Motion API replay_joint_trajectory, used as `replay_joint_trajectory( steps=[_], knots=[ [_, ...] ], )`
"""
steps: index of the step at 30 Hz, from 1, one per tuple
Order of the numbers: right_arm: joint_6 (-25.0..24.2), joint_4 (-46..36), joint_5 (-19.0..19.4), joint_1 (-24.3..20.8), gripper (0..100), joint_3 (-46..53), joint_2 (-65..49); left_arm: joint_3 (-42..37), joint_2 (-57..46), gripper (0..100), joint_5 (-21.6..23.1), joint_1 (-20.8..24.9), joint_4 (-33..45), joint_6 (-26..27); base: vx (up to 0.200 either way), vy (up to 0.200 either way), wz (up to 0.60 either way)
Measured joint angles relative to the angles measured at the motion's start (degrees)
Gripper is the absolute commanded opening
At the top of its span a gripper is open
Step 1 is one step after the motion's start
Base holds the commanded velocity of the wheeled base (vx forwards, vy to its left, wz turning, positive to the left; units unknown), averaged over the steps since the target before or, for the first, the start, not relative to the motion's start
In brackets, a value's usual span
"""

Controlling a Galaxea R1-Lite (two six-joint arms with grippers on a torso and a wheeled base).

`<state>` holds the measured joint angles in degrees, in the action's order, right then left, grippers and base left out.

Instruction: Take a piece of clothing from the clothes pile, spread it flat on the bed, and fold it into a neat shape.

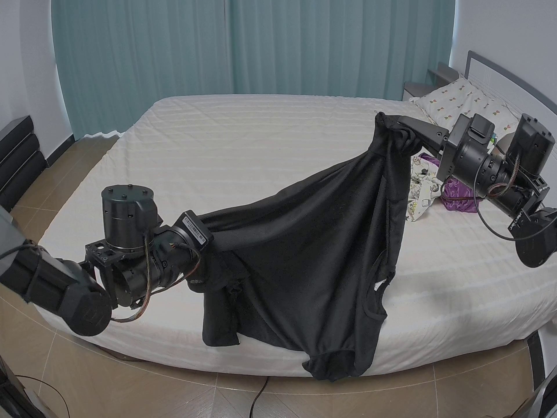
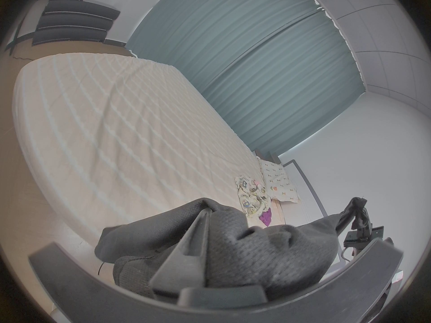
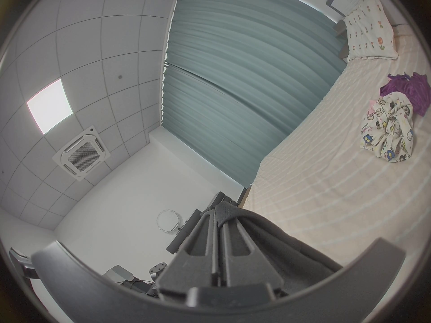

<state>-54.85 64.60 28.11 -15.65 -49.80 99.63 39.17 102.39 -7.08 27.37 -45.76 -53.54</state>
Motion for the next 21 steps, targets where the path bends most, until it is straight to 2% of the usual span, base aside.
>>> replay_joint_trajectory(
  steps=[12,21],
  knots=[
    [0.0,-1.2,0.1,0.9,0,-7.1,8.0,8.3,10.0,0,1.4,-3.1,2.2,-0.1,0.2,0.0,0.0],
    [0.1,-2.9,-0.3,1.5,0,-11.5,15.4,15.3,17.7,0,1.5,-4.1,4.2,-0.3,0.0,0.0,0.0]
  ],
)
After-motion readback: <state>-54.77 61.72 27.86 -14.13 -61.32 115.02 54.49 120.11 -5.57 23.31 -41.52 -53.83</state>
